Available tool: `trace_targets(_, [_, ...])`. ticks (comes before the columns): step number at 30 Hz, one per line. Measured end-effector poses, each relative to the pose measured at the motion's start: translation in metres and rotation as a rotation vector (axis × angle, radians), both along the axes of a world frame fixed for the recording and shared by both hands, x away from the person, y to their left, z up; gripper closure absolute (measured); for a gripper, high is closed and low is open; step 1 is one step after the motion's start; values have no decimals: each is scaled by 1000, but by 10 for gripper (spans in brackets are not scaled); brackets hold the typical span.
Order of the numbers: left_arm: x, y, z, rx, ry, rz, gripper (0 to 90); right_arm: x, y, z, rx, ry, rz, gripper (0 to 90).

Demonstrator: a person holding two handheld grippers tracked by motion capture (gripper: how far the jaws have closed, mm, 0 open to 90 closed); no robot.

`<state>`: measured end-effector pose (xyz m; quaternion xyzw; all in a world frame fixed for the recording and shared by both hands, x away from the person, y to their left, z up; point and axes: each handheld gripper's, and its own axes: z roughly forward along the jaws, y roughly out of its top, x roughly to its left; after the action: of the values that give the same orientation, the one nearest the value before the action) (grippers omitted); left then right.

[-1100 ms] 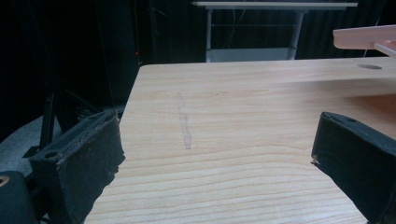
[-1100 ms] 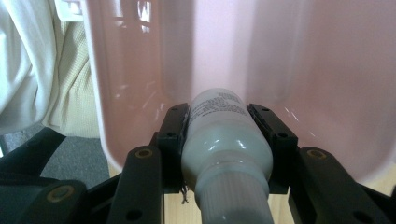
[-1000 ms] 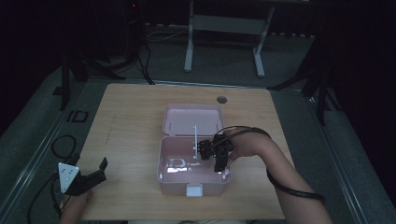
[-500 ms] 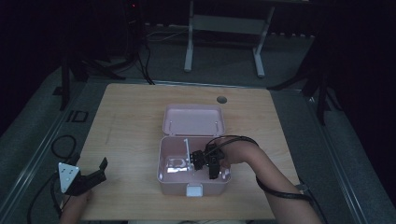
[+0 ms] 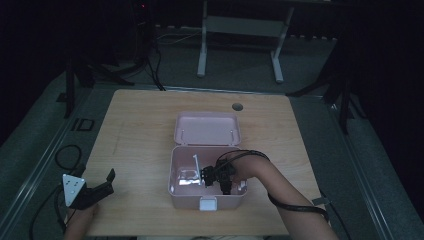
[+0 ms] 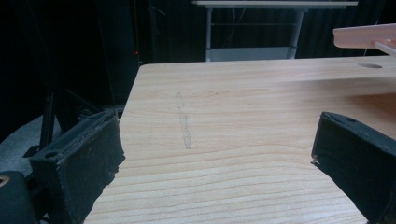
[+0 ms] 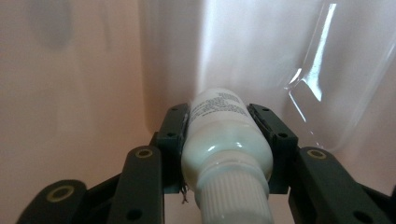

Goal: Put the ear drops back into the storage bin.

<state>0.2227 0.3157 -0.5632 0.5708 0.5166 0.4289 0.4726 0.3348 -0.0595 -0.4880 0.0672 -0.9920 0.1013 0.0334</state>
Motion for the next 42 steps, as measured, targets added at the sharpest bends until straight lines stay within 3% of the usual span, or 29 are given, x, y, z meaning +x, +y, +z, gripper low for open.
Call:
trace_targets(9, [0,0,0,0,-2,-1,20,3,-5,-2,-26,-7,-46,596])
trace_targets(14, [0,0,0,2,-2,0,20,5,-10,-5,-30,-4,-33,595])
trace_targets(25, [0,0,0,1,-1,0,20,4,-12,-2,1,13,-39,549])
trace_targets(32, [0,0,0,3,-1,1,20,2,-10,15,40,-10,-25,518])
trace_targets(41, [0,0,0,1,0,0,20,7,-12,44,90,-77,-58,357])
trace_targets(42, [0,0,0,1,0,0,20,8,-15,52,114,-90,-72,314])
